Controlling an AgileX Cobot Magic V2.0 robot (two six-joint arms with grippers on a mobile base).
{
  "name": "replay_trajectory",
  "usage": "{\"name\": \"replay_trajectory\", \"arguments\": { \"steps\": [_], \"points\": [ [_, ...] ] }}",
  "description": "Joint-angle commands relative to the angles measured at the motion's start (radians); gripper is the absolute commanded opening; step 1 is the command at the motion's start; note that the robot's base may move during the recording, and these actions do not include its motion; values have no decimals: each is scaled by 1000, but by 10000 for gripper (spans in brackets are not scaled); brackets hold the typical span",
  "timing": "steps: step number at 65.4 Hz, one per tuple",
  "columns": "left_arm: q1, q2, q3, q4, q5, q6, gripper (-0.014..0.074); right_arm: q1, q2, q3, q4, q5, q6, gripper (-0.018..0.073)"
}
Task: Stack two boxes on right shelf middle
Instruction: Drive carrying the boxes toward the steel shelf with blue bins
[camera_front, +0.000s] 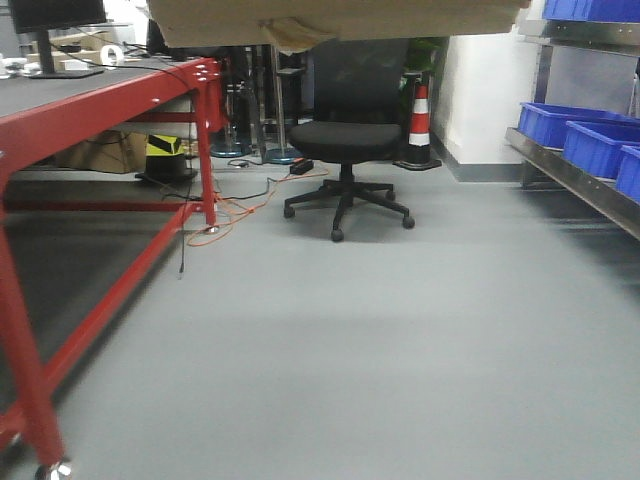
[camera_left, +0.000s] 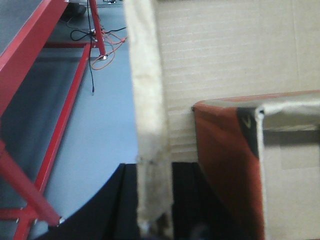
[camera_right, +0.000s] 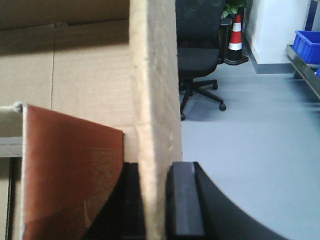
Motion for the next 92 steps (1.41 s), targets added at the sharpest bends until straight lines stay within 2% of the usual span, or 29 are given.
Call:
{"name": "replay_trajectory", "arguments": {
  "steps": [1,92],
  "points": [
    [-4,-11,-9,-8,-45,-2,-111,5,-16,-13,3,-125,8,-142],
    [1,-11,-9,-9,-45,-2,-111,5,-16,-13,3,-125,8,-142]
  ]
}}
